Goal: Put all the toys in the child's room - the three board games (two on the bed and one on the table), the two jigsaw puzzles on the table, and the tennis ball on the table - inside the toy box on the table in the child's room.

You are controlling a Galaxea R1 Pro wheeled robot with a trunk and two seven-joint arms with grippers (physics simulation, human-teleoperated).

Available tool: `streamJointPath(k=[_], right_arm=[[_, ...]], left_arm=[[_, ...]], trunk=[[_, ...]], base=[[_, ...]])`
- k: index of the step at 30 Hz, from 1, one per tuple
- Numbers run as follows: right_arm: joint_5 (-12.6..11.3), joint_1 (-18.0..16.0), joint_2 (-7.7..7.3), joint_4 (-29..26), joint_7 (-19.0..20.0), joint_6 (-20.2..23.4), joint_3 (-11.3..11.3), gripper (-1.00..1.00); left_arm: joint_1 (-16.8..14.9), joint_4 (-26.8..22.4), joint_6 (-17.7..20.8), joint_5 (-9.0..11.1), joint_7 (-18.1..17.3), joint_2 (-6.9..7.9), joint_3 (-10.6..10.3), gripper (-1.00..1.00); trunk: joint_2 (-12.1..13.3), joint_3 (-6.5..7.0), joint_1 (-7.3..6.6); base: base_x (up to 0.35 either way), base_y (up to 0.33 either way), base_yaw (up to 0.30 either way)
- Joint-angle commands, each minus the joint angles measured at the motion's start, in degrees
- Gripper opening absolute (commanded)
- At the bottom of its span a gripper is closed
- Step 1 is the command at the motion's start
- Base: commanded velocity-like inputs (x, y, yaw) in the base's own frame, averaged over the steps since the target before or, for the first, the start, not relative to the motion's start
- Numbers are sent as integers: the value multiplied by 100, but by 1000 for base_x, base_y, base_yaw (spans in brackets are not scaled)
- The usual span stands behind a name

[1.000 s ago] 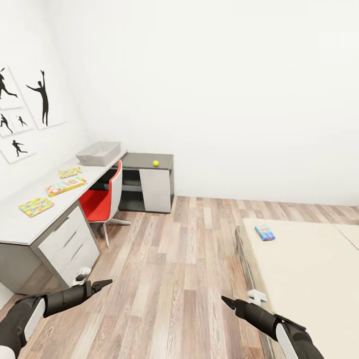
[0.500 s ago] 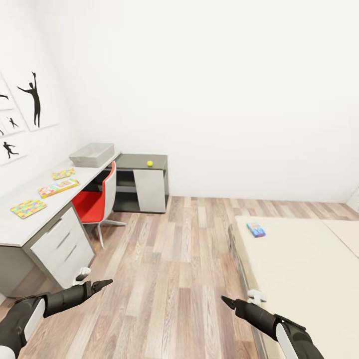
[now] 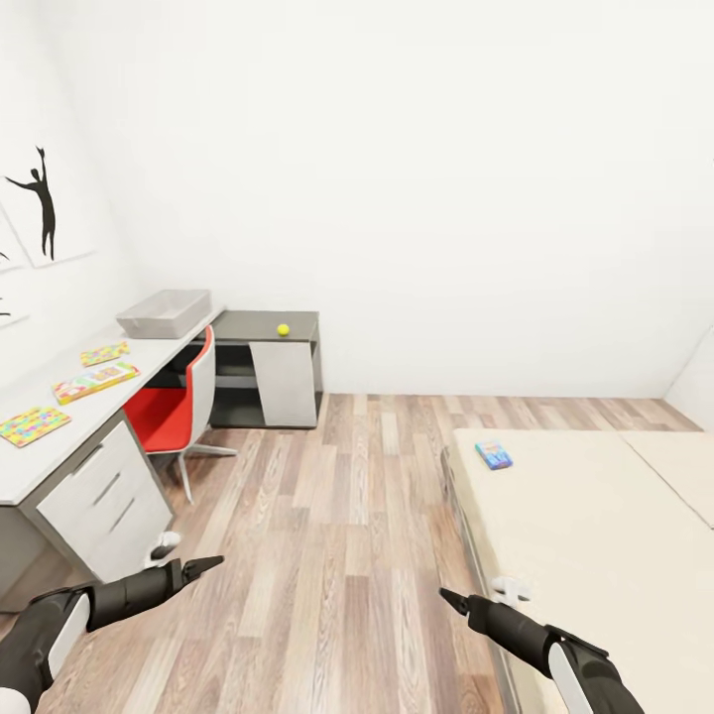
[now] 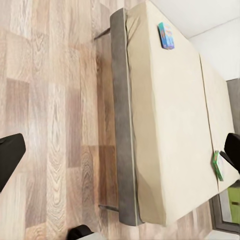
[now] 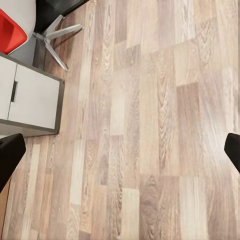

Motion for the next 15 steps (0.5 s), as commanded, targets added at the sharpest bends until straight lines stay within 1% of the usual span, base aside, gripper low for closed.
streamJointPath(k=[1,4,7,11,15], right_arm=[[-43,-5,1,-3,9,48,-12,100],[-43,-5,1,-3,9,48,-6,100],[-43,-5,1,-3,8,51,-6,100],[-43,-5,1,-3,9,53,-10,100],[-43,-5,1,-3,9,56,-10,100]], left_arm=[[-4,0,42,19,-10,0,5,100],[-4,0,42,19,-10,0,5,100],[-4,0,42,19,-9,0,5,100],[-4,0,42,19,-9,0,5,100],[-4,0,42,19,-9,0,5,100]], trunk=[[-12,-11,3],[-12,-6,3],[-12,9,3],[-12,26,3],[-12,32,3]], base=[[0,-96,-17],[0,-124,-56],[0,-79,-137],[0,-32,-141],[0,-10,-51]])
